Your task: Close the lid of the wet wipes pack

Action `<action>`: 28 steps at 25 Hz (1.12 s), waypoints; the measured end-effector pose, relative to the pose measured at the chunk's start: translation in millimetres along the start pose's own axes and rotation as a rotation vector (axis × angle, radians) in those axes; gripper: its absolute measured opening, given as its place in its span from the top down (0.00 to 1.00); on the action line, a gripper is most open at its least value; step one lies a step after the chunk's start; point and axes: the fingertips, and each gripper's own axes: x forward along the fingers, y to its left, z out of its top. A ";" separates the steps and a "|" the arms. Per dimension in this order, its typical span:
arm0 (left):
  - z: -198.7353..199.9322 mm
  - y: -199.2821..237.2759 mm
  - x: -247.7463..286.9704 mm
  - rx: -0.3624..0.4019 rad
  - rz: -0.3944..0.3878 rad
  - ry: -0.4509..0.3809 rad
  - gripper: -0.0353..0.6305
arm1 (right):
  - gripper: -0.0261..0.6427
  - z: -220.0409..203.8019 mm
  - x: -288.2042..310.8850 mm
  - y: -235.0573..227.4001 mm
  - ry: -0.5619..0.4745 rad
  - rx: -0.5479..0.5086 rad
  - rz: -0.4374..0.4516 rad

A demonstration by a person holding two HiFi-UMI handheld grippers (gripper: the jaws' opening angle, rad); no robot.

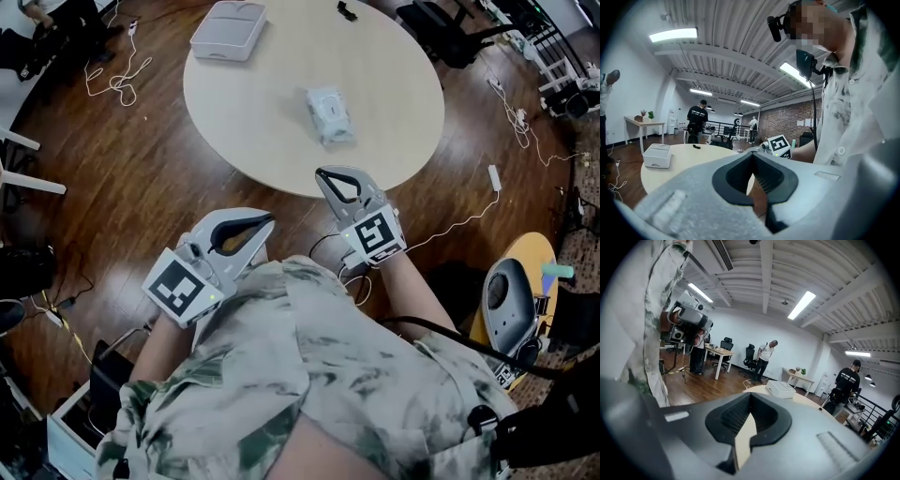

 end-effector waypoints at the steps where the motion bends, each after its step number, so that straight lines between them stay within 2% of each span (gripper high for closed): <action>1: -0.1 7.7 -3.4 0.000 0.002 0.004 0.95 | 0.95 -1.9 11.4 -2.1 -0.001 -0.007 0.003; 10: 5.7 49.0 -2.3 -0.004 0.046 0.007 0.95 | 0.95 -40.0 80.8 -28.8 0.089 -0.020 0.034; 14: 11.9 65.2 3.7 -0.013 0.097 -0.002 0.95 | 0.95 -64.6 112.1 -47.6 0.141 -0.041 0.048; 23: 26.9 95.9 29.9 -0.029 0.207 0.005 0.95 | 0.95 -130.0 173.2 -88.6 0.269 -0.090 0.156; 28: 25.0 107.4 36.2 -0.049 0.252 0.024 0.95 | 0.95 -148.6 189.4 -100.4 0.303 -0.115 0.166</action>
